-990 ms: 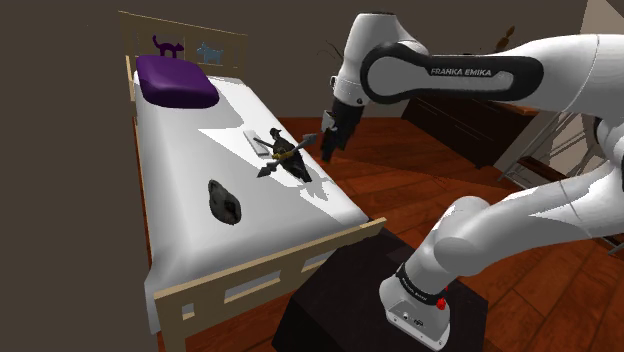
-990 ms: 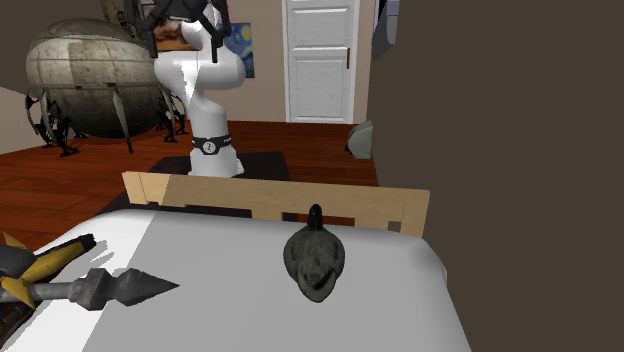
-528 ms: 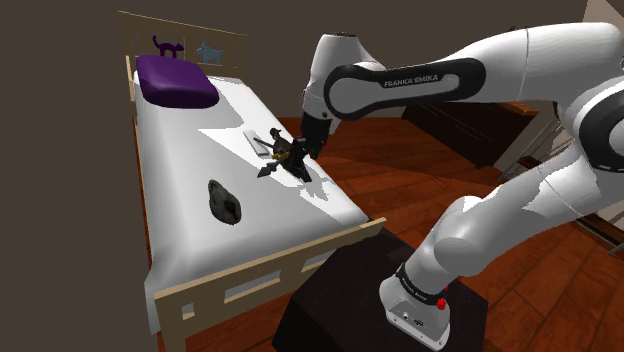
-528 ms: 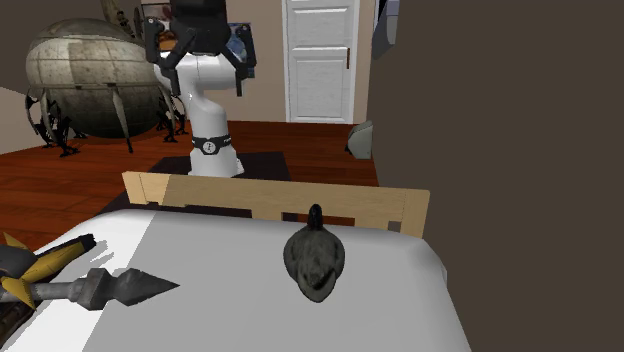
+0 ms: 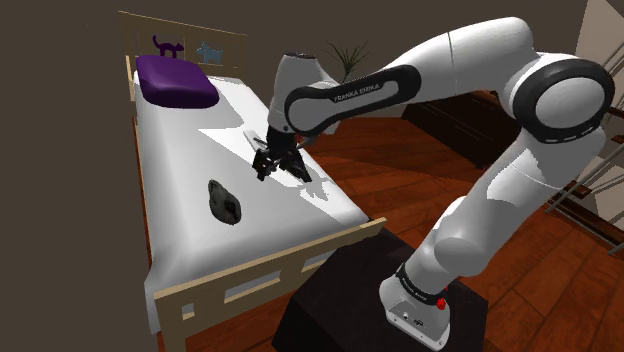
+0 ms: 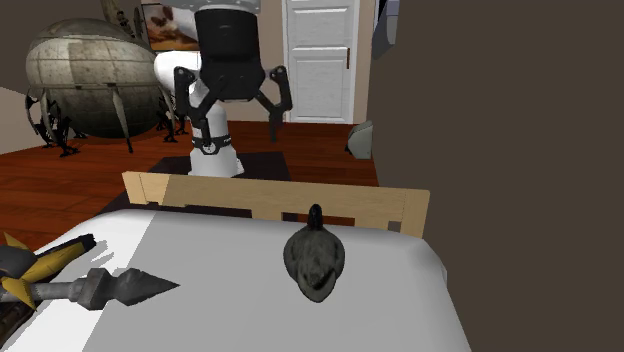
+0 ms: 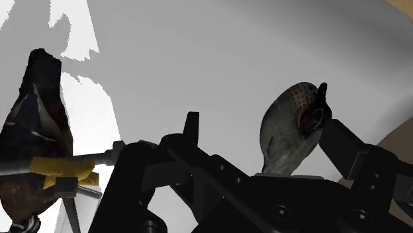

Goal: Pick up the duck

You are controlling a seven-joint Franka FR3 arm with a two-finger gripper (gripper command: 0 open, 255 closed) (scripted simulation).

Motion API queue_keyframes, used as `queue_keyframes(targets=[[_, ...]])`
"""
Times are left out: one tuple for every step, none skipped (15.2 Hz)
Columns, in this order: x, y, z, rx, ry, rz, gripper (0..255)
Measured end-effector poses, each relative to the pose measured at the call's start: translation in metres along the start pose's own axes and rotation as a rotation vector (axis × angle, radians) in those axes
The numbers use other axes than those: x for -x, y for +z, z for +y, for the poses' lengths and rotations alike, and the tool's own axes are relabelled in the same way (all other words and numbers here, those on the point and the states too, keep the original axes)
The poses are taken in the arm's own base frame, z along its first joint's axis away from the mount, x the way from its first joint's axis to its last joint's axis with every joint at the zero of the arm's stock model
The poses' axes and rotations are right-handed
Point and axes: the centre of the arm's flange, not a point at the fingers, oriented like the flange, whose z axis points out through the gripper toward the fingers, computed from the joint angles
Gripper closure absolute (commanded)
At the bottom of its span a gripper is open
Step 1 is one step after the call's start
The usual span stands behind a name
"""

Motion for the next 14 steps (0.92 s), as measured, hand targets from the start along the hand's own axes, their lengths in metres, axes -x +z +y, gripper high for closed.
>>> queue_keyframes(targets=[[-0.010,0.005,-0.003,-0.005,0.006,0.003,0],[-0.018,0.014,-0.010,-0.011,0.011,0.006,0],[-0.026,0.023,-0.016,-0.016,0.016,0.010,0],[-0.033,0.031,-0.018,-0.022,0.022,0.012,0],[-0.042,0.038,-0.024,-0.027,0.027,0.015,0],[-0.051,0.045,-0.030,-0.033,0.033,0.019,0],[-0.060,0.051,-0.037,-0.038,0.038,0.021,0],[-0.069,0.059,-0.041,-0.044,0.044,0.024,0],[-0.077,0.066,-0.045,-0.049,0.049,0.027,0],[-0.087,0.074,-0.051,-0.055,0.054,0.031,0],[-0.094,0.082,-0.054,-0.060,0.060,0.034,0],[-0.103,0.089,-0.059,-0.066,0.065,0.037,0],[-0.116,0.097,-0.064,-0.071,0.071,0.040,0],[-0.123,0.103,-0.067,-0.075,0.075,0.042,0]])
